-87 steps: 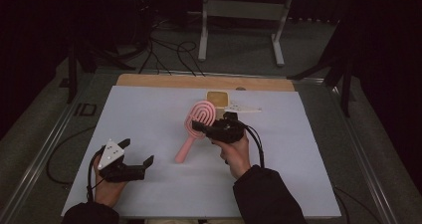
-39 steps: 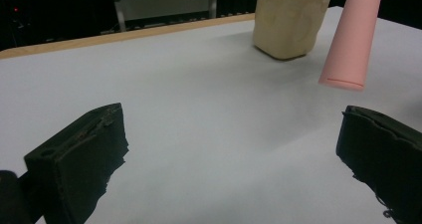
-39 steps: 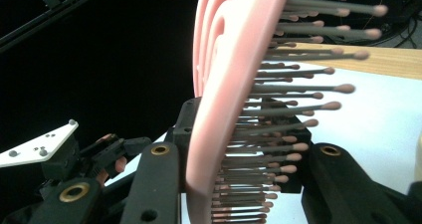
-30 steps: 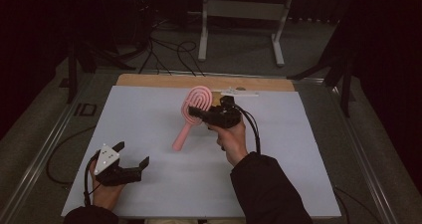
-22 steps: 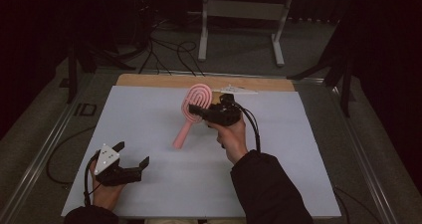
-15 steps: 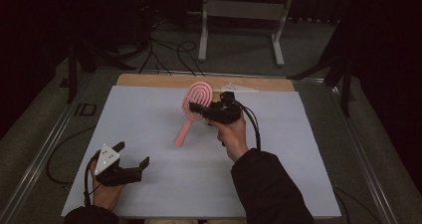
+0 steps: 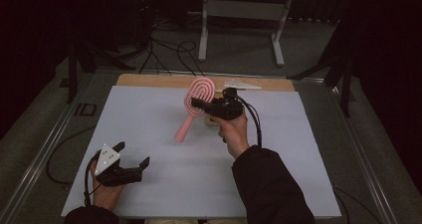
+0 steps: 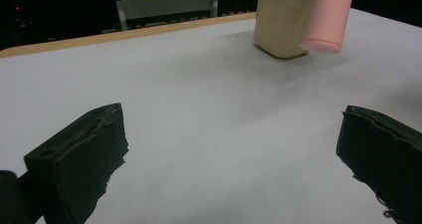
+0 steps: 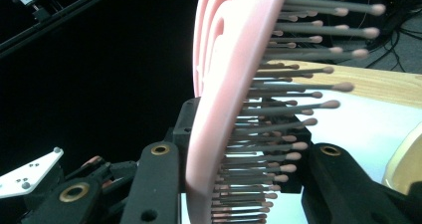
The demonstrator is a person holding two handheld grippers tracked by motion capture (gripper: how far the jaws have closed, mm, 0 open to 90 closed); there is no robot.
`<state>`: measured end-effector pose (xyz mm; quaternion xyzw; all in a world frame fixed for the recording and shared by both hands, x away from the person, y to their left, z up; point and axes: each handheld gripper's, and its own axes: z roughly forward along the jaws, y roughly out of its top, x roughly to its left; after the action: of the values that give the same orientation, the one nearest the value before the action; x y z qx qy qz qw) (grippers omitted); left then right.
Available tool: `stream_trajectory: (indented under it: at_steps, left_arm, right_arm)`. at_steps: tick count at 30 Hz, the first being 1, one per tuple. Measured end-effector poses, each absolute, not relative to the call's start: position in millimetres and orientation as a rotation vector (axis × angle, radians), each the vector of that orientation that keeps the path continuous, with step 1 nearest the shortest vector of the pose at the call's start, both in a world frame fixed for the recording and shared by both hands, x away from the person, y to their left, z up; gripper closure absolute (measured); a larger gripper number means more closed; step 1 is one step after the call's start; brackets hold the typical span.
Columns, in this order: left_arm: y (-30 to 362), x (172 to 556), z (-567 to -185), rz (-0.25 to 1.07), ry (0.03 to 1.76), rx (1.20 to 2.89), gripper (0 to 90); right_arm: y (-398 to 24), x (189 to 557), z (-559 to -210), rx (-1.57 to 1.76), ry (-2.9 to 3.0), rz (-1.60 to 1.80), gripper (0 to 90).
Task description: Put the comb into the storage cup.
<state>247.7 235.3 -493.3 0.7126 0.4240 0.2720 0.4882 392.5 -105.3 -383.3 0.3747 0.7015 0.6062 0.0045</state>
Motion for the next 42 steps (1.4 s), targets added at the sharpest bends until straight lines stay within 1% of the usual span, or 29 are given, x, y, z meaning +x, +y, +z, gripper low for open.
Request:
stream_trajectory:
  at_steps: [42]
  left_arm:
    - [234.3, 247.6, -493.5, 0.662, 1.030, 1.741, 0.2]
  right_arm:
    - [-118.9, 412.1, -372.3, 1.236, 2.120, 1.907, 63.5]
